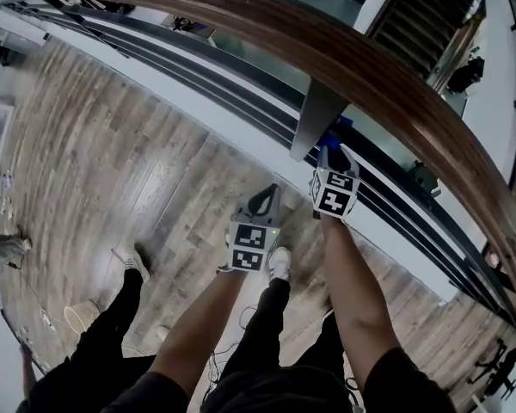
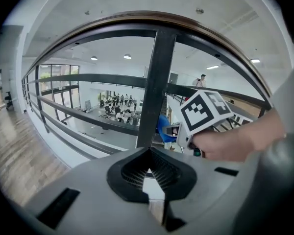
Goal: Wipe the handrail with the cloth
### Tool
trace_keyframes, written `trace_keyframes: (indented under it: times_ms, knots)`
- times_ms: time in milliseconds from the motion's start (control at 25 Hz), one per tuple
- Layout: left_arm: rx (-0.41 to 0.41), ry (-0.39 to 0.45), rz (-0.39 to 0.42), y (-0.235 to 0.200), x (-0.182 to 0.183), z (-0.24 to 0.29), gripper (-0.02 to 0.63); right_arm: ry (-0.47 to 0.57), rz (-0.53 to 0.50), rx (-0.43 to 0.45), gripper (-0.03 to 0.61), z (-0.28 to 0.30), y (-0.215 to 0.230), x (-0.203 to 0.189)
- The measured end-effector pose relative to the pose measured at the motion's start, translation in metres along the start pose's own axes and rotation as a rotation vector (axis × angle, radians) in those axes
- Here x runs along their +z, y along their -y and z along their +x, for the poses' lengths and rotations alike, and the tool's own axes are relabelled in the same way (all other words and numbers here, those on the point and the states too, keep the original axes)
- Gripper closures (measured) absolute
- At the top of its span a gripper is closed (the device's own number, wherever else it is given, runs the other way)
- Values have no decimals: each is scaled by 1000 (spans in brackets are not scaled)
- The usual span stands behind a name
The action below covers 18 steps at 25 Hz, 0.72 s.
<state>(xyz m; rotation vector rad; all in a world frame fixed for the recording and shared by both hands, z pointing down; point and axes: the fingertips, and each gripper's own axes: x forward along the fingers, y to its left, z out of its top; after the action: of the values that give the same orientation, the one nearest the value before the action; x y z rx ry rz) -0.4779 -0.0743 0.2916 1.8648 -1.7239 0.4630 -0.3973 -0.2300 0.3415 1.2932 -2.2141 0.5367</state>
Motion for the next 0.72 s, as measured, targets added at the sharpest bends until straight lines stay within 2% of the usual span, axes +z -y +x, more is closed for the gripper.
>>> trace_keyframes:
  times_ms: [240, 720]
  knots:
    - [-25, -5, -3, 36, -4, -5, 611, -1, 25, -14, 472, -19, 27, -10]
    - [-101, -20, 22, 139, -11, 6, 611, -25, 44, -97, 472, -80, 131, -52]
